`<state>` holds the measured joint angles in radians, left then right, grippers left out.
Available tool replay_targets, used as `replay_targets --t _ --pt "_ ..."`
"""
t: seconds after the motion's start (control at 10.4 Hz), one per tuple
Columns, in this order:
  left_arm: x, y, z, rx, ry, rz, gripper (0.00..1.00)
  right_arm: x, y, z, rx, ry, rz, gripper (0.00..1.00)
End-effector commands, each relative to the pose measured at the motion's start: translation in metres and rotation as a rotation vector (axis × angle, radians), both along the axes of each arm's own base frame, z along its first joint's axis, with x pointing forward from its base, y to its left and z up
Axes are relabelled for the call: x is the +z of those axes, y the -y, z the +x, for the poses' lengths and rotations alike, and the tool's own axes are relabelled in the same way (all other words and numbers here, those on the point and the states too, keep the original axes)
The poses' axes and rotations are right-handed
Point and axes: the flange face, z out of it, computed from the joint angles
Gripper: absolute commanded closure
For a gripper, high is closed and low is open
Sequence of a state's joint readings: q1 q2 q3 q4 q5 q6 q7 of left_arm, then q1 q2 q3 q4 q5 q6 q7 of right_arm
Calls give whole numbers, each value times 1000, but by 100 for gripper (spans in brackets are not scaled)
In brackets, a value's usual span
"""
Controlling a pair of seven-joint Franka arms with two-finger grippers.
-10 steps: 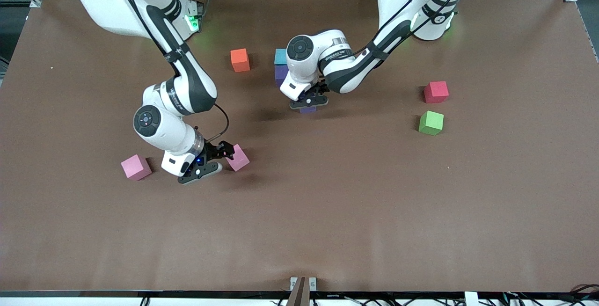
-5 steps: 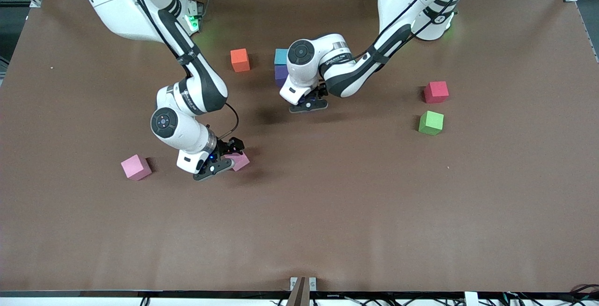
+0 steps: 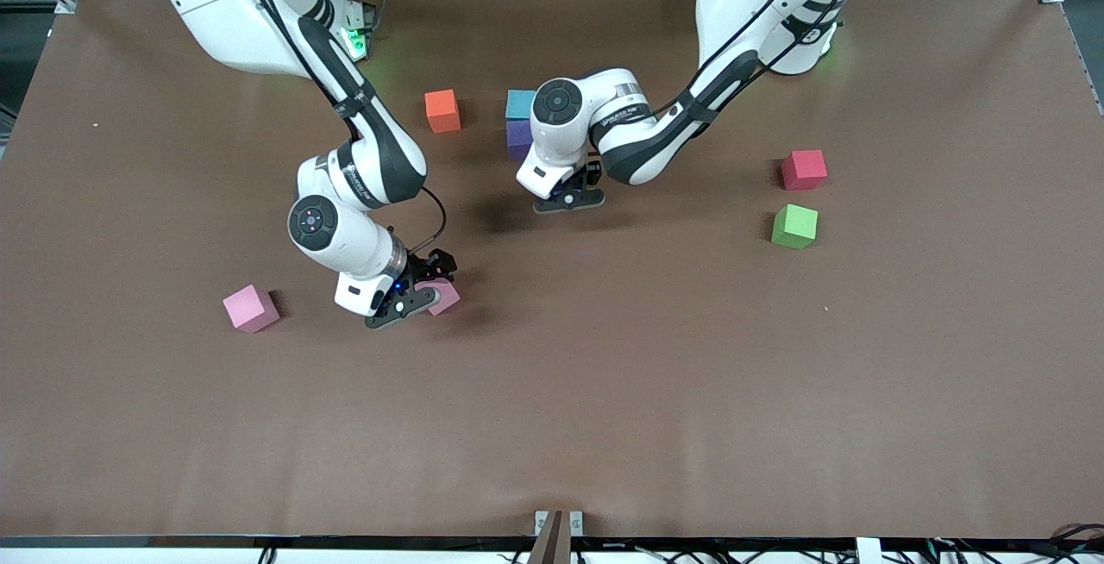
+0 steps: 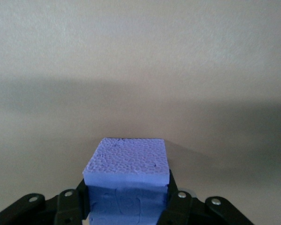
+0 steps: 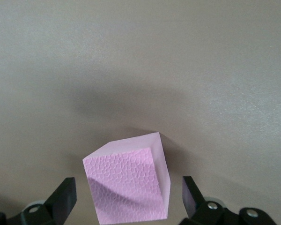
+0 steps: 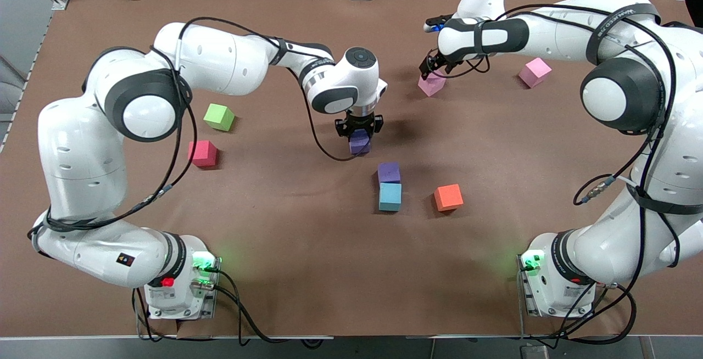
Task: Arrange blocks into number 1
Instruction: 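Place the second purple block in line with the column, left gripper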
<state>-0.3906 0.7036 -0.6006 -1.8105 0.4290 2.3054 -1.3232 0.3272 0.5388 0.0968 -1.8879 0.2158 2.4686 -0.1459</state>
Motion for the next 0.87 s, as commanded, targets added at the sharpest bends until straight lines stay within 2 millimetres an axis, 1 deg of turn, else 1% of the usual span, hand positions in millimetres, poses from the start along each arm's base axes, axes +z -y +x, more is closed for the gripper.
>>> replay_targets --t 0.0,0.1,0.19,0.39,0.67,0.77 --pt "3 5 7 -12 42 0 100 -10 0 -3 15 4 -1 0" --pt "16 15 16 -3 63 -28 100 -13 -1 -4 17 2 -3 0" --pt "26 27 13 -4 68 -49 100 -13 -2 -4 19 4 -1 0" --pt "19 47 -3 -23 54 -59 100 -17 -6 -6 26 0 -4 0" --pt "13 75 -38 -78 43 -65 100 -27 -3 -8 21 12 -5 0" --pt "9 77 -43 -83 38 -59 100 -26 -2 -8 21 13 -6 6"
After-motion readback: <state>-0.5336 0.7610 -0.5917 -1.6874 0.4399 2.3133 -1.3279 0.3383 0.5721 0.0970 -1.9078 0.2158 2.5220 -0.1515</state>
